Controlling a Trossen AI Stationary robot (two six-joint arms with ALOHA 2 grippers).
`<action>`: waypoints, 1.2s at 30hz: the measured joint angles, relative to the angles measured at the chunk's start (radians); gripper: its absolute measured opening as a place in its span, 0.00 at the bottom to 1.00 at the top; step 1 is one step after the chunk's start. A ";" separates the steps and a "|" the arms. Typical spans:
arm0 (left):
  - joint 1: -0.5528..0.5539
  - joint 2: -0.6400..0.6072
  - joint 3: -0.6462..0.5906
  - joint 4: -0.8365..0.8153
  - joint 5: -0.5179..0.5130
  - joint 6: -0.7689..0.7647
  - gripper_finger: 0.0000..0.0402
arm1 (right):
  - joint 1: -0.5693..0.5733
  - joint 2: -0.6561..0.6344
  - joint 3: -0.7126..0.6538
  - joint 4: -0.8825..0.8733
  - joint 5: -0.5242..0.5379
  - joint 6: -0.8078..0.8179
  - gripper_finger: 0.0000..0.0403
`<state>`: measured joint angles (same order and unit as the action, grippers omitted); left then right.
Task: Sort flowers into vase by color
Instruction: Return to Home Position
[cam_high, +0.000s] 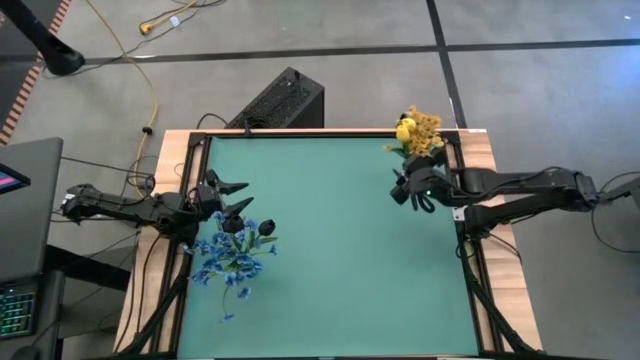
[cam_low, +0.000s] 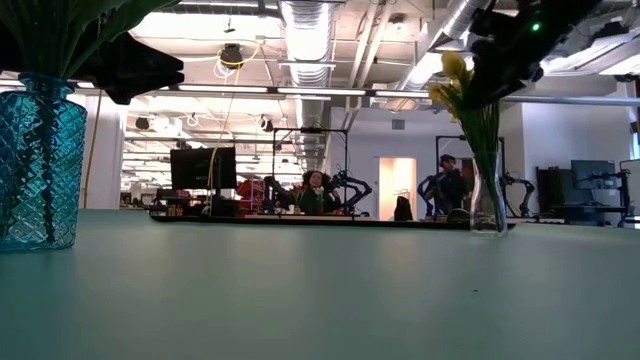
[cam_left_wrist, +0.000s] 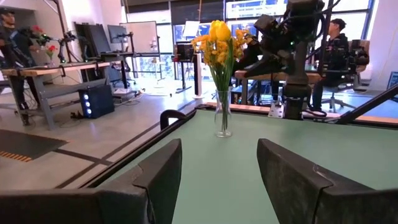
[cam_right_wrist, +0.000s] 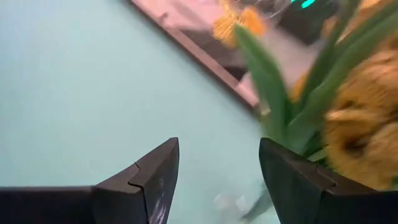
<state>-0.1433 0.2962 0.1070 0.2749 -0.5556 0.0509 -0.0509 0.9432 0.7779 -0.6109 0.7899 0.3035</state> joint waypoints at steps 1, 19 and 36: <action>0.000 0.000 0.000 0.000 0.000 0.000 0.50 | 0.000 0.000 0.014 -0.027 -0.041 0.021 0.62; 0.000 -0.003 0.000 -0.032 -0.029 -0.022 0.50 | 0.213 -0.036 0.031 -0.151 -0.395 0.205 0.62; 0.000 -0.096 0.018 -0.170 0.164 -0.214 0.50 | 0.248 -0.255 -0.380 0.622 -0.546 -0.157 0.07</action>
<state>-0.1434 0.2003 0.1246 0.1053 -0.3916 -0.1626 0.1973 0.6881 0.3975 0.0116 0.2440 0.1467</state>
